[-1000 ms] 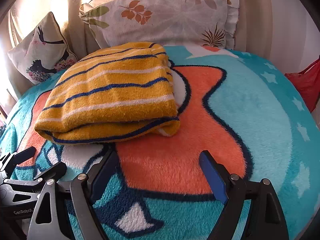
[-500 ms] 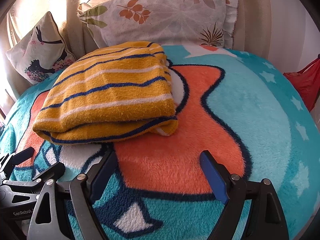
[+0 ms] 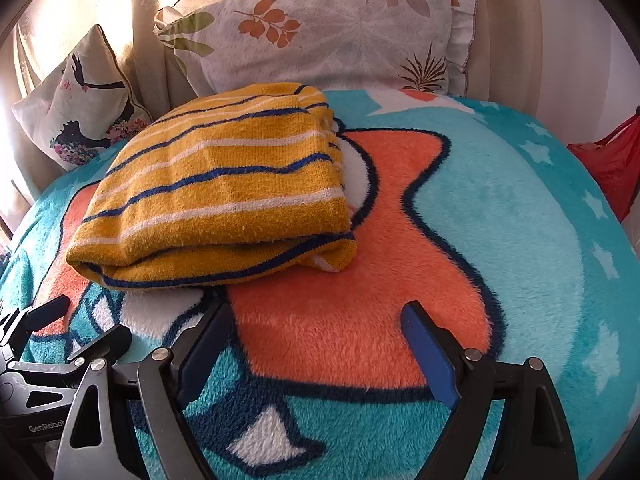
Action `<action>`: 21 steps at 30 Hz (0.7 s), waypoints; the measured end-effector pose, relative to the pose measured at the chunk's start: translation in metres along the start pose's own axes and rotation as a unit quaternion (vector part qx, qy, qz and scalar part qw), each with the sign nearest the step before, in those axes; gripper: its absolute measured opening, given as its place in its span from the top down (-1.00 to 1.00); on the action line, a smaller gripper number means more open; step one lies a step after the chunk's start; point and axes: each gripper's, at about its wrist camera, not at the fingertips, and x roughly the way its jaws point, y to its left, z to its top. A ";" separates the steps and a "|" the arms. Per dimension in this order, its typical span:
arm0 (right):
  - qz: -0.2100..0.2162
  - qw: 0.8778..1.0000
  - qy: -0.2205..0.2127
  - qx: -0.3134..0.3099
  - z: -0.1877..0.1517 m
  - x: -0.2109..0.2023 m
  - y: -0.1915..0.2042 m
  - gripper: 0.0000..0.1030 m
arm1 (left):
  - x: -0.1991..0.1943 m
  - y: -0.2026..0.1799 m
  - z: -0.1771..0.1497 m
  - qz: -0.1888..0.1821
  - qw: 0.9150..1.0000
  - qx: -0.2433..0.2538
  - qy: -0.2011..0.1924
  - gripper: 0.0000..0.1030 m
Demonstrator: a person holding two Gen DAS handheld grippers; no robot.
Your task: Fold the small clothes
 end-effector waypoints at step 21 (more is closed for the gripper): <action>0.000 1.000 0.000 0.002 -0.001 0.000 0.001 -0.77 | 0.000 0.000 0.000 0.000 1.000 0.000 0.000 -1.00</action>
